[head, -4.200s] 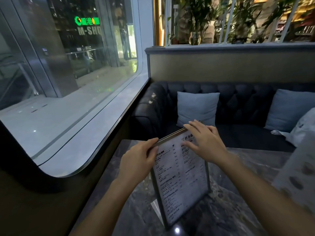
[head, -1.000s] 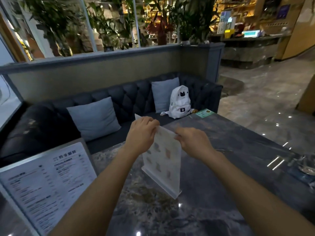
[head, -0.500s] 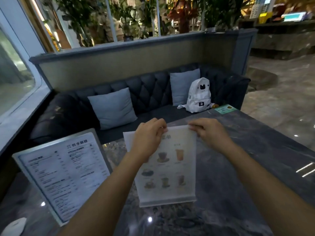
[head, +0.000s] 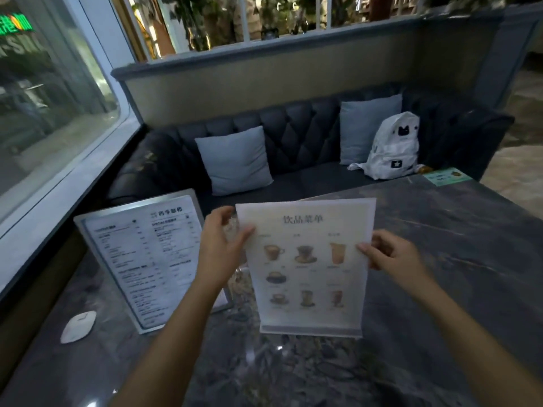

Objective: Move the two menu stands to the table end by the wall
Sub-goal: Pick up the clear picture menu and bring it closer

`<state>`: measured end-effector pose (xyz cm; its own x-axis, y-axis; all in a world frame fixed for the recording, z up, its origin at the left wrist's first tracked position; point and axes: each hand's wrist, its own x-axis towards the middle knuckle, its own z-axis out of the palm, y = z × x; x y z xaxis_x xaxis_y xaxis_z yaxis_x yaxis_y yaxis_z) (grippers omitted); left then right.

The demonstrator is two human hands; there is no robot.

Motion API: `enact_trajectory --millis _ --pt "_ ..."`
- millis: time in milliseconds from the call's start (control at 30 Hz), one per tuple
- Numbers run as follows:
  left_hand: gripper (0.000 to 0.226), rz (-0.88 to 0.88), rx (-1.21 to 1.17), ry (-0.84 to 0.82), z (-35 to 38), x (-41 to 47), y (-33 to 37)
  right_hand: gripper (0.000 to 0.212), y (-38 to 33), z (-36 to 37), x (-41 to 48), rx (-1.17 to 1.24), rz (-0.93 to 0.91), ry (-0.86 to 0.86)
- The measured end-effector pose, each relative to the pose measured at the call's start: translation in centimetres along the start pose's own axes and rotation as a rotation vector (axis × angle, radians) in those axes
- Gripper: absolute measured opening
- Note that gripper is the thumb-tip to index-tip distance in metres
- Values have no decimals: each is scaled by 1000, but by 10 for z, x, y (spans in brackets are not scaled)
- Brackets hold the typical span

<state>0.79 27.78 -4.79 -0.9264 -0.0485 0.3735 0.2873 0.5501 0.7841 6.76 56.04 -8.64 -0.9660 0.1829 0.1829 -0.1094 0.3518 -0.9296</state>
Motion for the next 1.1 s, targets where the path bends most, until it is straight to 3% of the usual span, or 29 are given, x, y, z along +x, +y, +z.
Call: enact_trajectory --millis 133,333,633,967,1100 --pt "24 -111 -146 -198 13 -19 -27 3 34 18 -15 -71 76 -33" --pt "22 -238 -232 -237 25 -33 -51 18 64 24 -26 -196 107 -128" --pt "30 -160 -208 -97 32 -66 -47 19 66 24 15 -311 63 -153" --pt "26 -91 -189 -76 32 -79 -47 17 82 21 8 -194 20 -130" --pt "27 -77 -194 -84 31 -83 -47 5 83 19 3 -209 16 -79"
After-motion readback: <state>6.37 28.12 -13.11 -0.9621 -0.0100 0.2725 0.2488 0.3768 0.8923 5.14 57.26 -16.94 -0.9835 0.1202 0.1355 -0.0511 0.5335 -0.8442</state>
